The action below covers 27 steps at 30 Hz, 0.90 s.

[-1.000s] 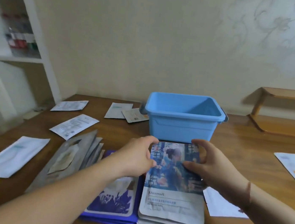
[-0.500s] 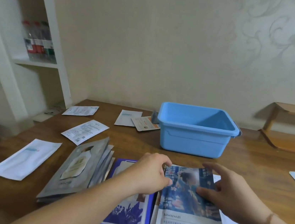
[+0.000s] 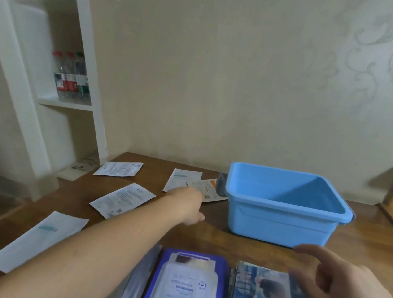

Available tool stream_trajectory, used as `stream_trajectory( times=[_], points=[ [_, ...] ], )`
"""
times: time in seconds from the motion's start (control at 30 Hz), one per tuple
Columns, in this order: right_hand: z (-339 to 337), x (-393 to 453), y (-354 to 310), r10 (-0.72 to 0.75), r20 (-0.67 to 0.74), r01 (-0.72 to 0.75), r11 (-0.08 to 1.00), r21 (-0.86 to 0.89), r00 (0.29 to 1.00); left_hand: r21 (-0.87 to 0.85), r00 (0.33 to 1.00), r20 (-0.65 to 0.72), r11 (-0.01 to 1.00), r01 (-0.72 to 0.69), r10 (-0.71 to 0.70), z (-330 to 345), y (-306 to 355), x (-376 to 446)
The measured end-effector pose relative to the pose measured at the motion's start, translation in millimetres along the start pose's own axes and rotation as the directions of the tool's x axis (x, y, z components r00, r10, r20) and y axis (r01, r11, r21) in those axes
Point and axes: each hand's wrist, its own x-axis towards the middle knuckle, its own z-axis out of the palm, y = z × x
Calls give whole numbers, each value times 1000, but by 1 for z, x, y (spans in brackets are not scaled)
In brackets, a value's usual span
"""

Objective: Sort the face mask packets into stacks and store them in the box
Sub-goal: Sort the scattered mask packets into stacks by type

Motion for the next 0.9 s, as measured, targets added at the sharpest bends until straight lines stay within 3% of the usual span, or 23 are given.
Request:
stream_trajectory(
  times=[0.13, 0.23, 0.33, 0.47, 0.57, 0.77, 0.9],
  points=[
    [10, 18, 5, -26, -9, 26, 999, 31, 1000, -147, 999, -19, 988, -40, 37, 17, -8, 56],
    [16, 30, 2, -61, -4, 61, 996, 64, 998, -143, 997, -59, 988, -65, 57, 28, -7, 86],
    [25, 40, -4, -84, 16, 83, 996, 38, 996, -148, 998, 9, 987, -63, 65, 34, -8, 103],
    [29, 48, -19, -143, 44, 141, 989, 56, 989, 115, 982, 45, 975, -188, 184, 24, -11, 100],
    [37, 56, -38, -235, 162, 221, 970, 98, 958, 238, 960, 77, 931, -278, 268, 12, -17, 91],
    [84, 94, -83, -329, 307, 290, 943, 164, 893, 481, 893, 139, 758, -439, 429, 3, -58, 64],
    [131, 127, -114, -313, 348, 306, 949, 76, 884, 501, 872, 127, 729, -467, 472, 18, -110, 51]
  ],
)
